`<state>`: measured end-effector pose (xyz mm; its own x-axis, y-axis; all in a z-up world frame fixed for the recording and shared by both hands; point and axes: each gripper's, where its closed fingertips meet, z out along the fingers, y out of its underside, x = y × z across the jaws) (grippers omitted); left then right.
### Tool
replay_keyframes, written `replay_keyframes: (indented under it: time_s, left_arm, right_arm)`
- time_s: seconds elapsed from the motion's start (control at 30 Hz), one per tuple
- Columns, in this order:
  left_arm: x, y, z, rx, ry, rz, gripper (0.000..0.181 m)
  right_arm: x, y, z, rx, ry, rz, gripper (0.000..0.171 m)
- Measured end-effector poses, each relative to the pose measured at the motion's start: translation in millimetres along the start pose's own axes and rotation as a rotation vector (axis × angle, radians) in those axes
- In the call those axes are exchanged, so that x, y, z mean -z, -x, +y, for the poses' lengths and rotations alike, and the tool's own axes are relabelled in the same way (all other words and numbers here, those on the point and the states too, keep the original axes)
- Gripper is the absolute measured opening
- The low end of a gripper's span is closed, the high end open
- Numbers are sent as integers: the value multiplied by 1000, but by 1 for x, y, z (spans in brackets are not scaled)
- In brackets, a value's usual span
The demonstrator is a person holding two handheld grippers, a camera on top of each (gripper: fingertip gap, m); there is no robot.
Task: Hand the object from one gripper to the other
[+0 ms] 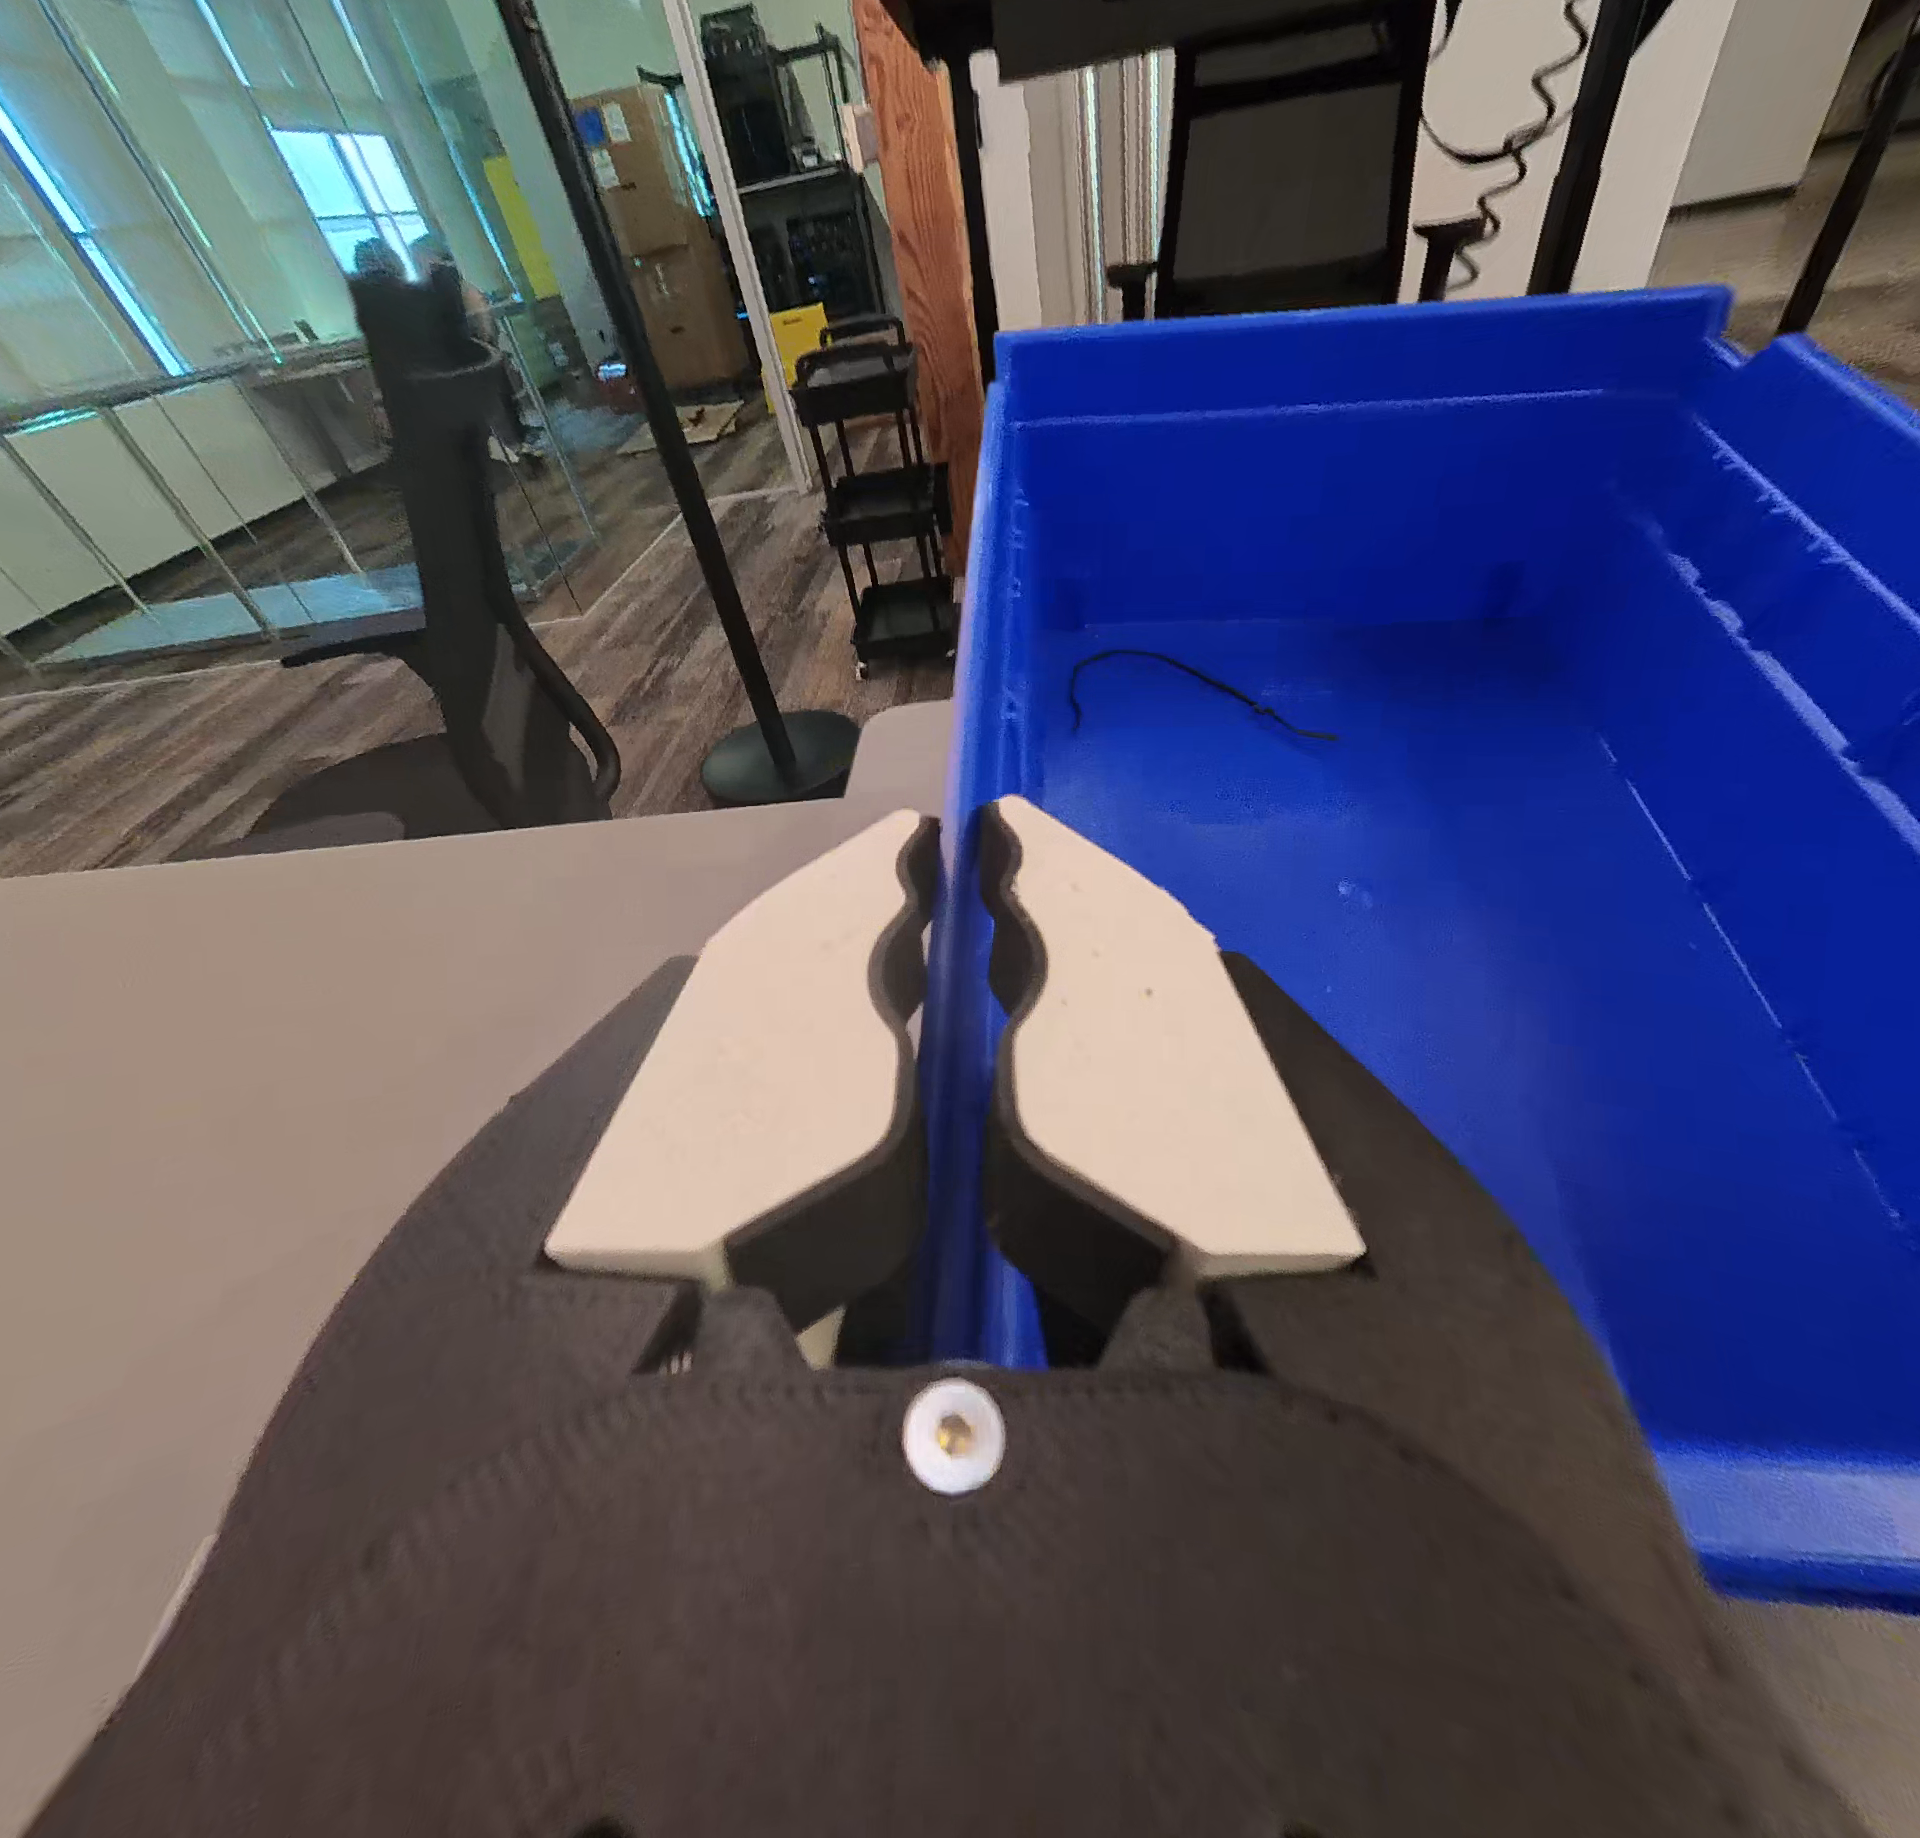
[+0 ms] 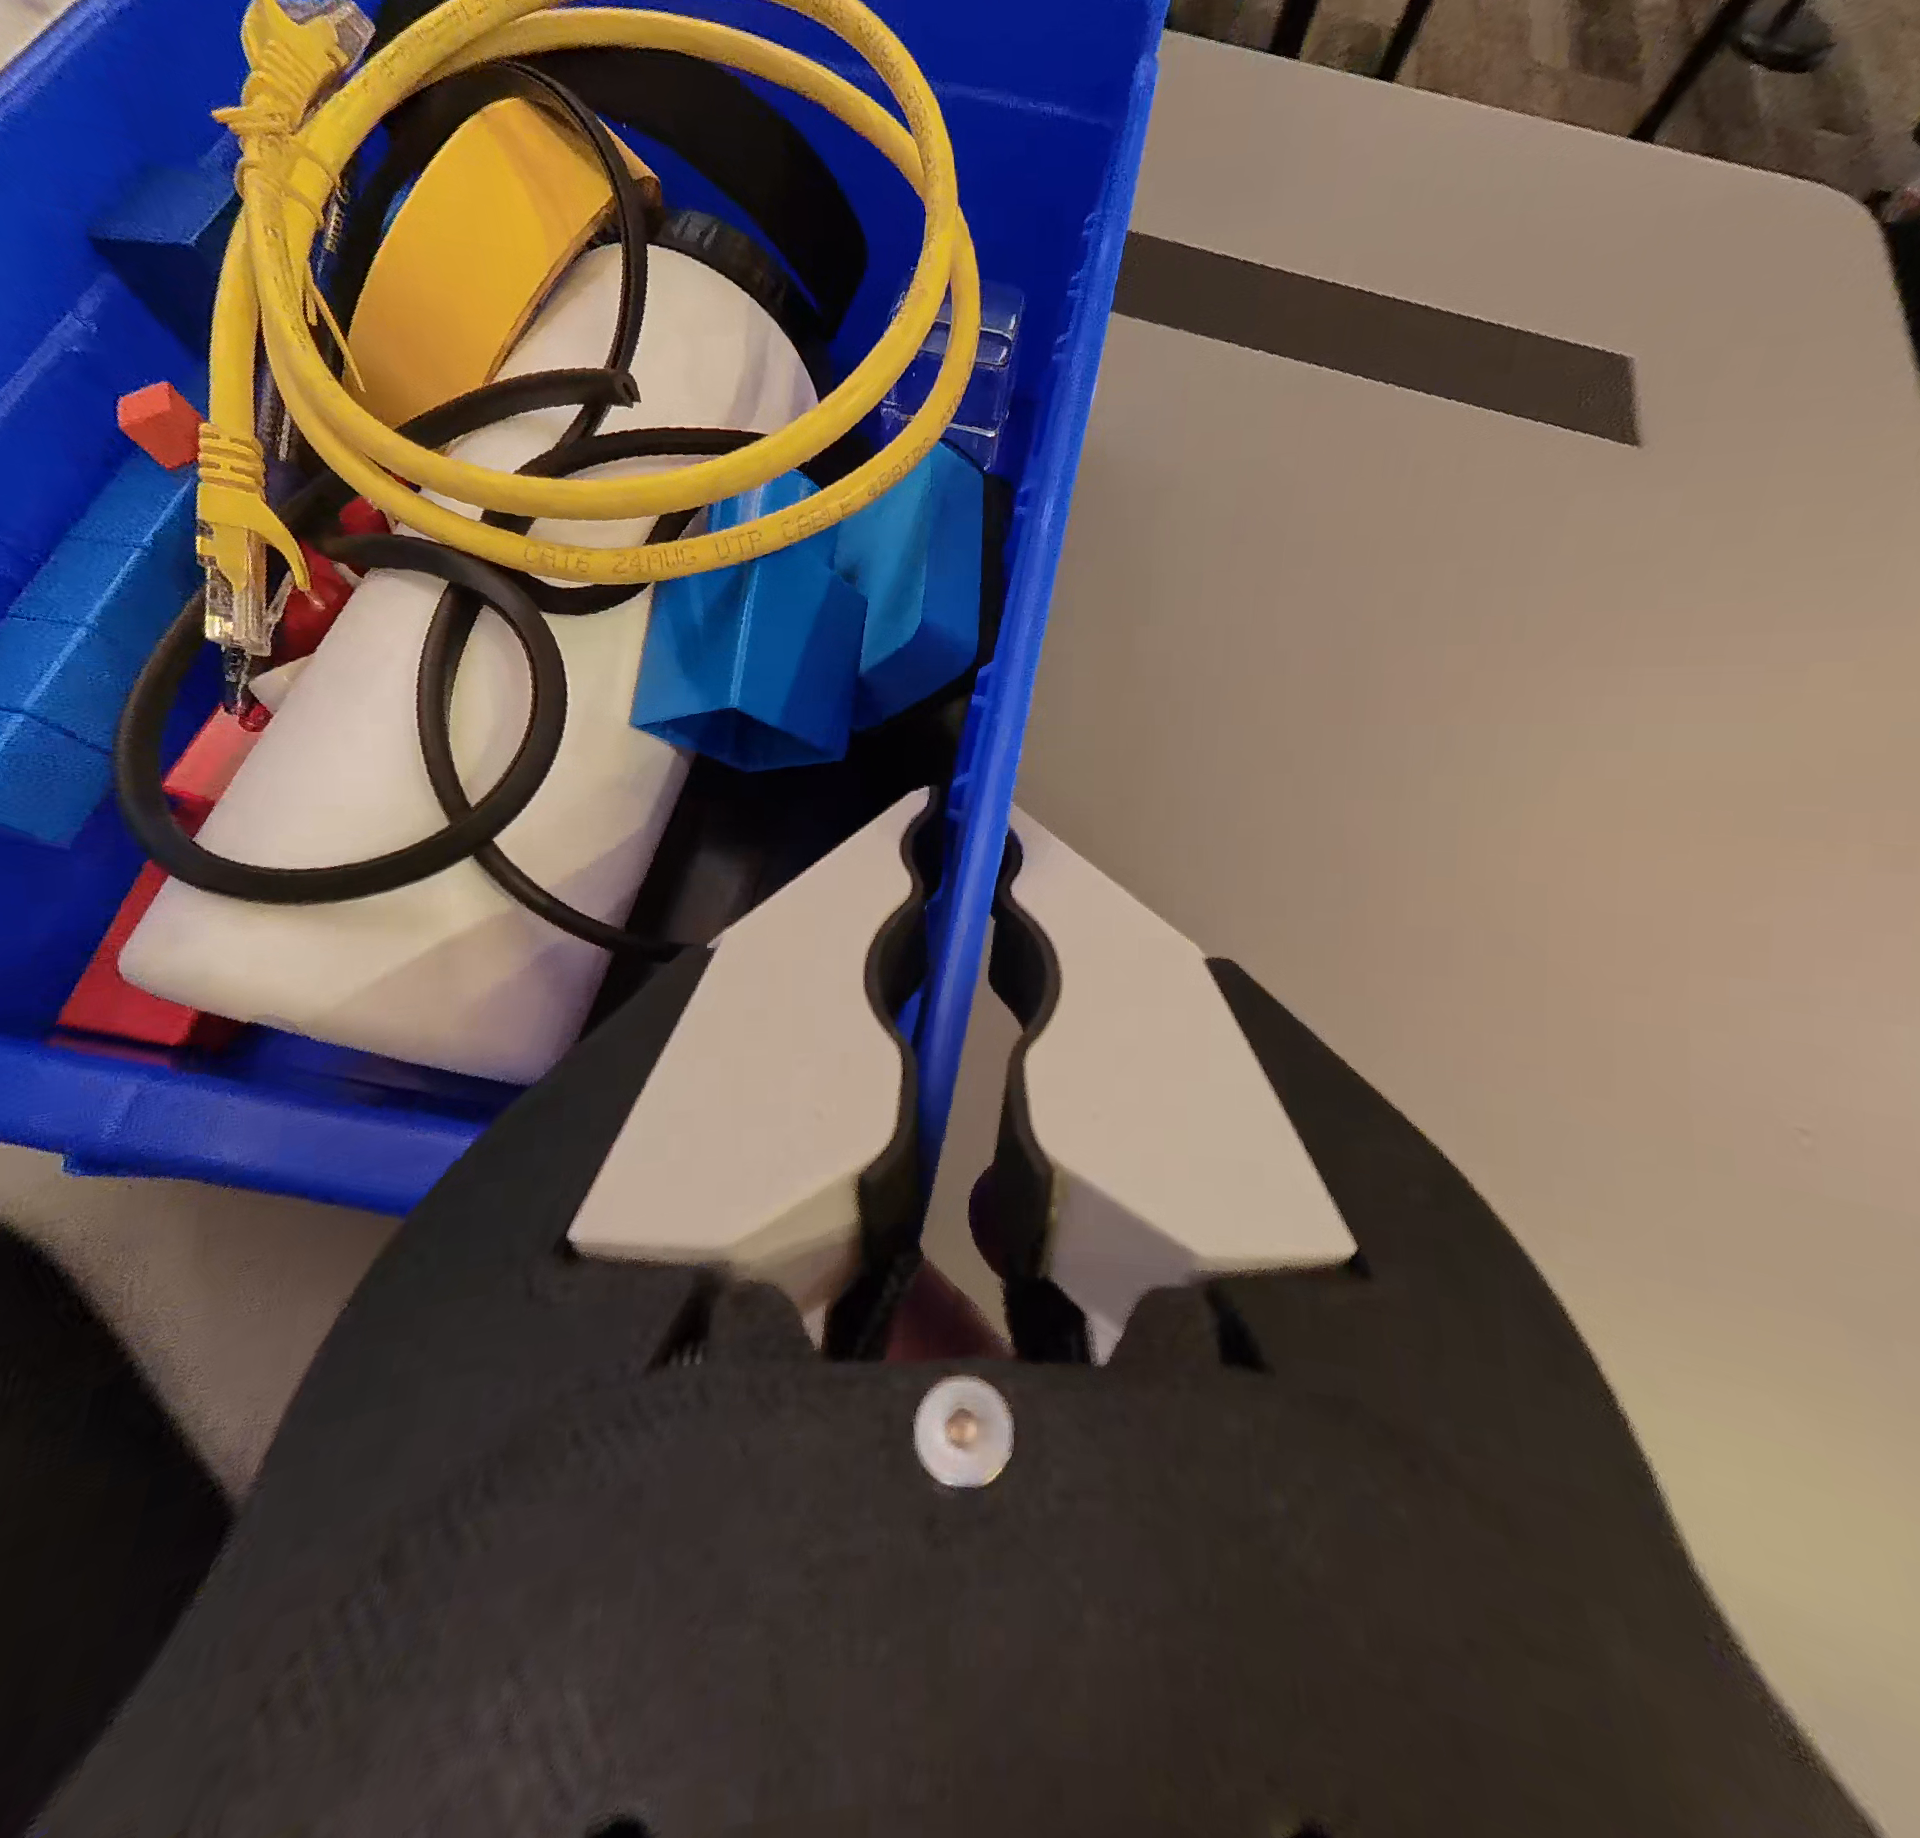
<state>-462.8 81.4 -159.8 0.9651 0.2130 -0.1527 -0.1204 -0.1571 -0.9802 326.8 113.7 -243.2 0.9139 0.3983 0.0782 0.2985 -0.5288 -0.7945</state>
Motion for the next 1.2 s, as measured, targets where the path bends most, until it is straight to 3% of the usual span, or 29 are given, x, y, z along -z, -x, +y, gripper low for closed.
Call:
replay_keyframes:
  time_s: [0.3, 0.8, 1.0, 1.2]
  left_arm:
    - [74, 40, -24, 61, -89, -58, 7]
    - [178, 75, -24, 202, -179, -94, 6]
    - [211, 89, -25, 224, -225, -121, 6]
    - [232, 99, -29, 236, -254, -125, 6]
  right_arm:
    - [-3, 95, -10, 108, 13, -114, 1]
    - [-25, 267, -40, 94, -66, -210, 5]
    - [-35, 342, -64, -45, -124, -276, 17]
    - [-45, 425, -87, -146, -195, -373, 42]
